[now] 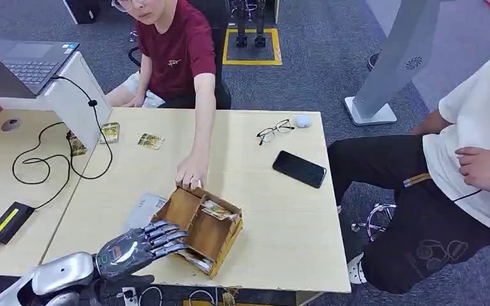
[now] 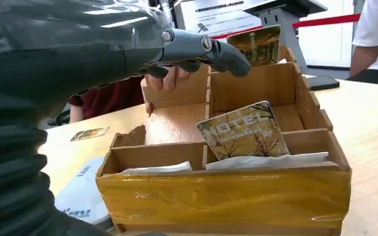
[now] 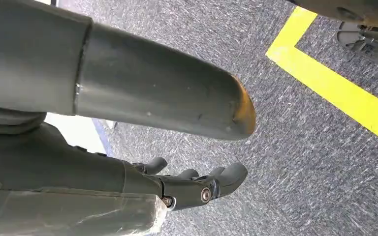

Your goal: Pass the card to the sensor for recognition and then transmit it.

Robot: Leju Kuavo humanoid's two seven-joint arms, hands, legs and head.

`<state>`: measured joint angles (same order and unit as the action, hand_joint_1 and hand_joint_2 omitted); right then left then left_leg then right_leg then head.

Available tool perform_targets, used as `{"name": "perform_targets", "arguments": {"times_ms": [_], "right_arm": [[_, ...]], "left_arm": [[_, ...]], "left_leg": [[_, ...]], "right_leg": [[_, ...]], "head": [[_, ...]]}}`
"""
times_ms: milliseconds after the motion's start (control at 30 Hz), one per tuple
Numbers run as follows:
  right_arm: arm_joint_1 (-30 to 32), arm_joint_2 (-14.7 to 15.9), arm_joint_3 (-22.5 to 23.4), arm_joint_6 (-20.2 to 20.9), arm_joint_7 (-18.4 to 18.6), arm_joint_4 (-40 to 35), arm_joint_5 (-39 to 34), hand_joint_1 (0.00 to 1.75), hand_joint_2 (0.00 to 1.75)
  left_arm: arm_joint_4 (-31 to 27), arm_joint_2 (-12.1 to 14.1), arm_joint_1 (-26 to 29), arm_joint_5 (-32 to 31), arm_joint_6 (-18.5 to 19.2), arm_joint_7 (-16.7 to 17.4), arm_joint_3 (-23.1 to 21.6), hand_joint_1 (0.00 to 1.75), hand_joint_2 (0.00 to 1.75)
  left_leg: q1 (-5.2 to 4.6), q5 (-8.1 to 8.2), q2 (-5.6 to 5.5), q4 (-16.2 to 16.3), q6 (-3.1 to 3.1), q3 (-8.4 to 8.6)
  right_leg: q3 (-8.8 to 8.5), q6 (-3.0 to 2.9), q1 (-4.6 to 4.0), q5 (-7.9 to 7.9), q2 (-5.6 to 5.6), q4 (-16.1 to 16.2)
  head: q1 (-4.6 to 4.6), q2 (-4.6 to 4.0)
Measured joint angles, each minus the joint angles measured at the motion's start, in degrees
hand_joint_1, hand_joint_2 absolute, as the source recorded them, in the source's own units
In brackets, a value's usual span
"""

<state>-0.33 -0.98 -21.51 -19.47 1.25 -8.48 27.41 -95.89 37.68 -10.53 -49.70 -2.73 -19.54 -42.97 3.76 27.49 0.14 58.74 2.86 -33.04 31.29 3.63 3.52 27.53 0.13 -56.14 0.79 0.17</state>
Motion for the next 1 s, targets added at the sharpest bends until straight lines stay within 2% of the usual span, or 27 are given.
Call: {"name": "perform_targets", "arguments": {"times_ms": [1000], "right_arm": [[0.00,0.00,-0.15,-0.07,-0.18,-0.02,0.00,0.00,0.00]], "left_arm": [[3.39,-3.04,-0.68,-1.05,-1.90,2.25,-1.57,0.00,1.75]], "left_leg": [[0.00,0.00,0.00,0.00,0.00,0.00]], "right_leg": [[-0.01,0.00,0.00,0.00,0.00,0.00]], "head": [[0.00,0.00]]}}
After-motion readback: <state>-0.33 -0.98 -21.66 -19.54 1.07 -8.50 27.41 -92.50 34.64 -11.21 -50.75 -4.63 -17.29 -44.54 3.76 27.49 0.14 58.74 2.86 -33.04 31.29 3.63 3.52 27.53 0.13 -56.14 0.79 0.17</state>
